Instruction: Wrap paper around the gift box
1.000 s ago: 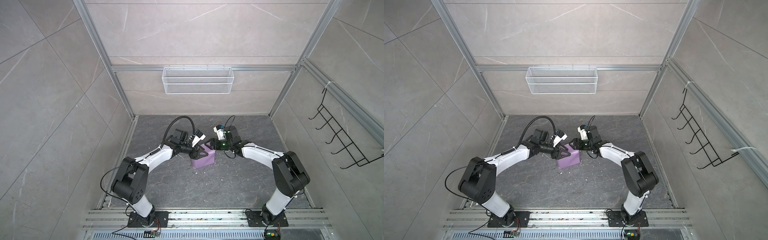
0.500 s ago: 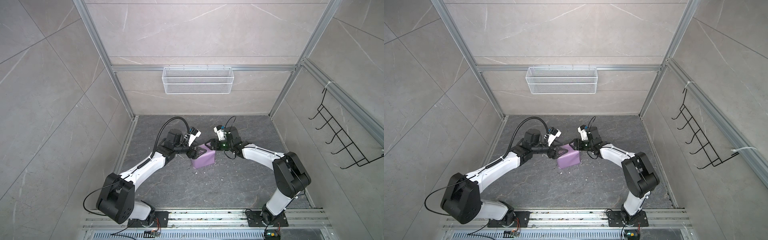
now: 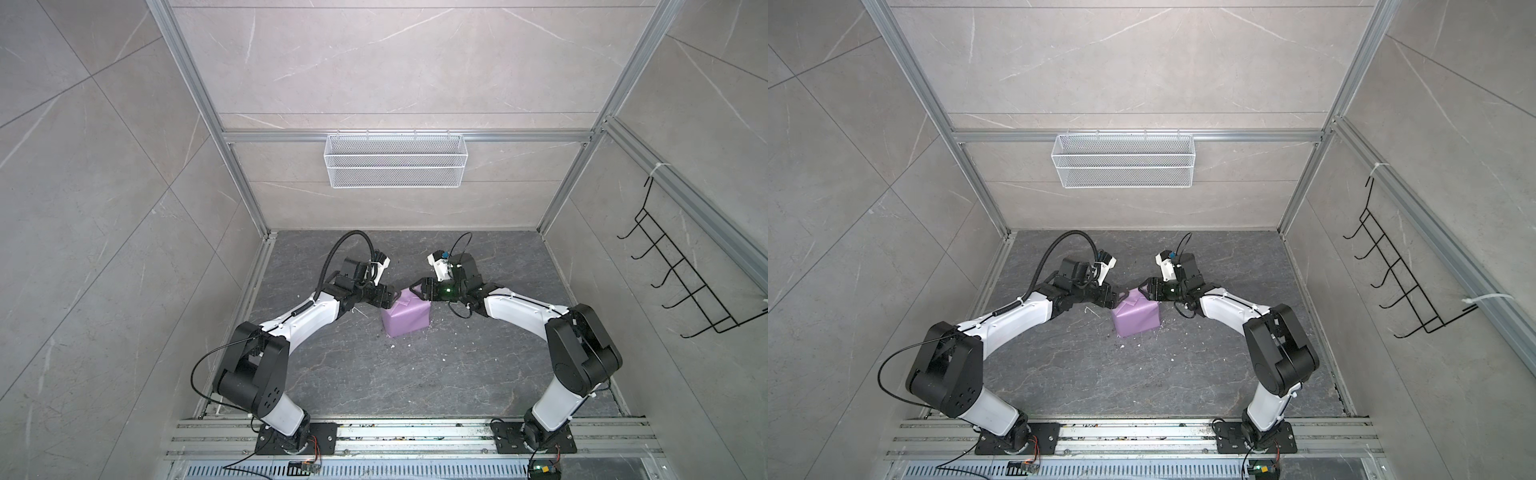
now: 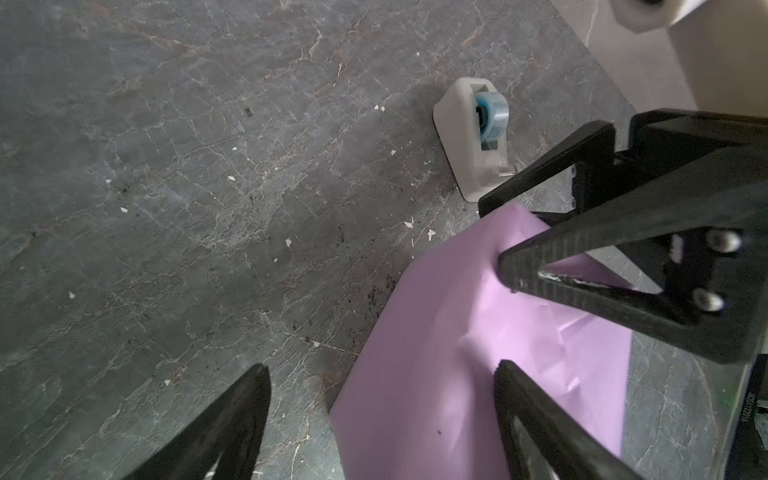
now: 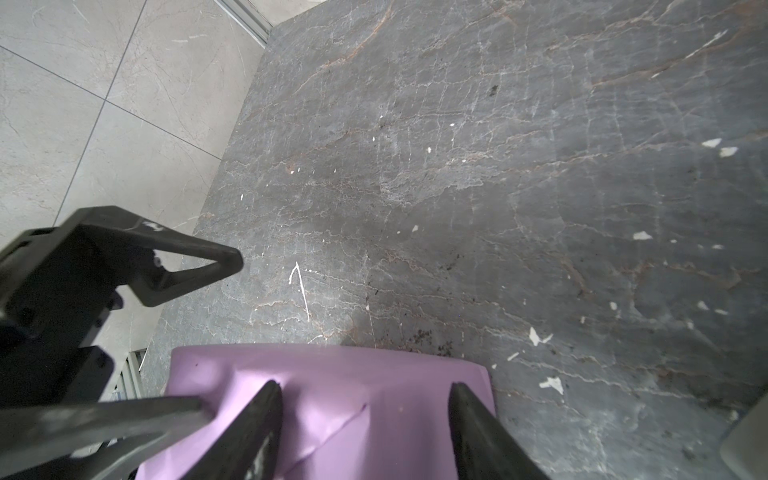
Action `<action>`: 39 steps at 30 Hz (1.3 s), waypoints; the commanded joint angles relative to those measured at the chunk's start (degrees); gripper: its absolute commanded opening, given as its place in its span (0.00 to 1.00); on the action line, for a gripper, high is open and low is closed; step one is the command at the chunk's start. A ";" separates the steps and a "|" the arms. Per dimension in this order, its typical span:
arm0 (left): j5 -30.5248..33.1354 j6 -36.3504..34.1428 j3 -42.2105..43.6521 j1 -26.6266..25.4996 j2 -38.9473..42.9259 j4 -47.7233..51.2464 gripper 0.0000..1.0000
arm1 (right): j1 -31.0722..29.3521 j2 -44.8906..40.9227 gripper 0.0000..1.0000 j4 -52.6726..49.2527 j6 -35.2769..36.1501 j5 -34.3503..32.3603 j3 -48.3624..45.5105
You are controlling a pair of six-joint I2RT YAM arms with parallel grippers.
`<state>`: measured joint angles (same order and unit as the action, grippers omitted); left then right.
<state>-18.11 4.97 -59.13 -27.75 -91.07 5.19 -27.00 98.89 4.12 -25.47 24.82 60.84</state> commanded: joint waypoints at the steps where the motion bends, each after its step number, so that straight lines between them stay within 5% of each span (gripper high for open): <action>1: -0.18 -0.39 -1.14 0.08 -0.40 2.35 0.86 | -0.38 -0.20 0.64 -5.79 1.94 -0.85 -1.46; 9: -3.13 0.60 3.31 0.06 -0.34 -1.20 0.85 | -0.49 -2.61 0.69 -6.46 1.42 2.57 2.18; 11: -3.73 1.03 3.68 0.06 -0.32 -1.81 0.85 | -0.57 -3.99 0.82 -6.99 1.27 2.26 1.88; 18: -3.98 1.14 4.36 0.06 -0.03 -2.80 0.85 | -2.21 -5.54 0.95 -8.12 1.57 0.50 -0.27; 39: -3.28 4.21 4.88 0.06 3.96 -5.59 0.85 | -3.22 -2.98 0.88 -10.55 3.22 -2.04 -4.44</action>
<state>-21.52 7.51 -55.24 -27.62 -90.13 -0.47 -29.98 95.29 -3.11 -24.18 24.67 58.81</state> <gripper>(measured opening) 0.850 0.888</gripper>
